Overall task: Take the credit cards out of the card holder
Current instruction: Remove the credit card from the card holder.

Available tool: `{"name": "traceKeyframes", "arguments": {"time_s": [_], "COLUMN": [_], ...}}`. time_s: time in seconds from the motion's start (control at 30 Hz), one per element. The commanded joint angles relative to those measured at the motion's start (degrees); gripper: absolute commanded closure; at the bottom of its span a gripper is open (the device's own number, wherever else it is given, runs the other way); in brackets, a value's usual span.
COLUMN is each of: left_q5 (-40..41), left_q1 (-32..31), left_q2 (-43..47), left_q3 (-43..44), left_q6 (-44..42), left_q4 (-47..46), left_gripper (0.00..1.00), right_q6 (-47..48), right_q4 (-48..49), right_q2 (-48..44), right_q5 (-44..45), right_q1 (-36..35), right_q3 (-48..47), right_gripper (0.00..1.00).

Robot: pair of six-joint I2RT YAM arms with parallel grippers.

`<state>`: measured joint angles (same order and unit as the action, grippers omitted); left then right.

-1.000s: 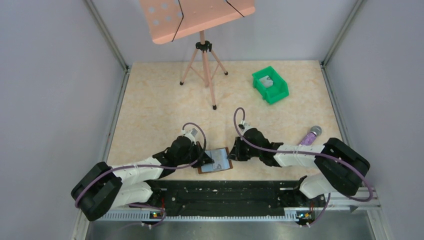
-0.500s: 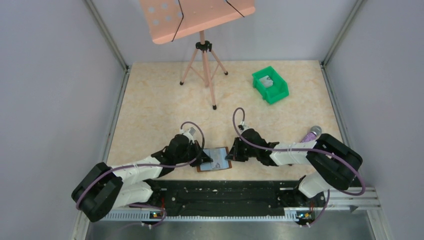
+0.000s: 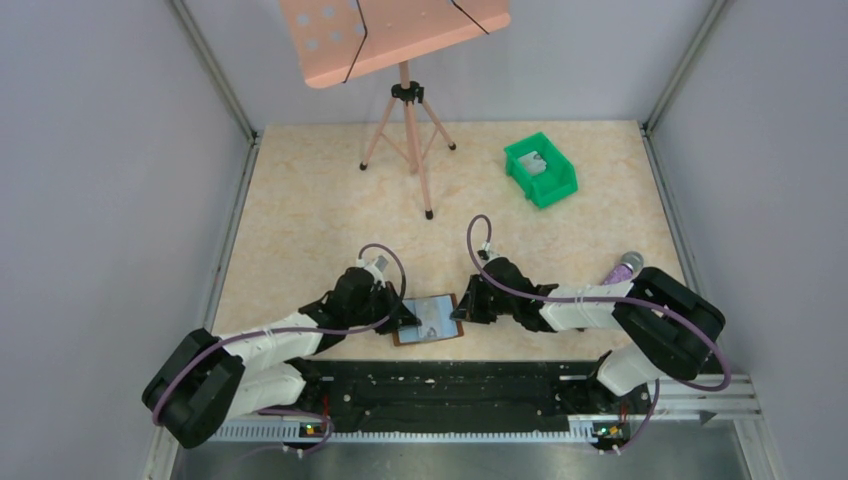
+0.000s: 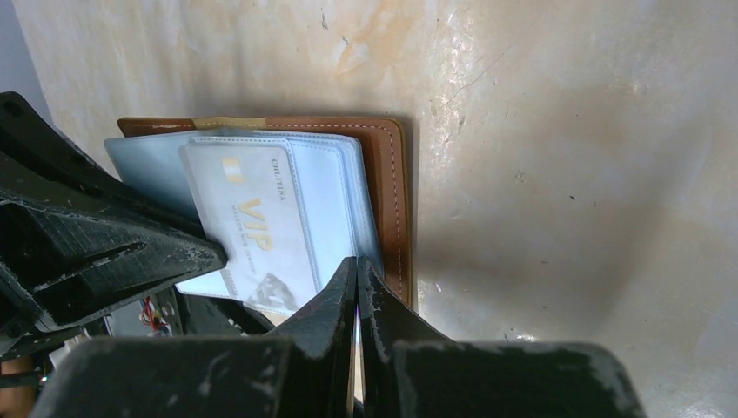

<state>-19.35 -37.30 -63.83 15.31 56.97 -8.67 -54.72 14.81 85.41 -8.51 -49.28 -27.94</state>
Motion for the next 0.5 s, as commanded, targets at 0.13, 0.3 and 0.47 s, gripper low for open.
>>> {"name": "traceKeyframes", "arguments": {"time_s": [0.13, 0.3, 0.47], "left_q5": [-4.3, -2.9, -1.9], "left_q1": [0.6, 0.6, 1.4], "left_q2": [0.3, 0.9, 2.5], "left_q3": [-0.5, -0.9, -2.2], "left_q6": [-2.0, -1.5, -1.4], "left_q4": [-5.4, -4.9, -3.2], "left_gripper": [1.00, 1.00, 1.00], "right_q6": [1.5, 1.2, 0.8], "right_q4": [-4.2, -4.0, -3.5], "right_q2": [0.5, -0.2, -0.2], "right_q5": [3.7, 4.2, 4.1], "right_q1": [0.4, 0.4, 0.4], "right_q3": [0.8, 1.5, 2.4], "right_gripper": [1.00, 1.00, 1.00]}}
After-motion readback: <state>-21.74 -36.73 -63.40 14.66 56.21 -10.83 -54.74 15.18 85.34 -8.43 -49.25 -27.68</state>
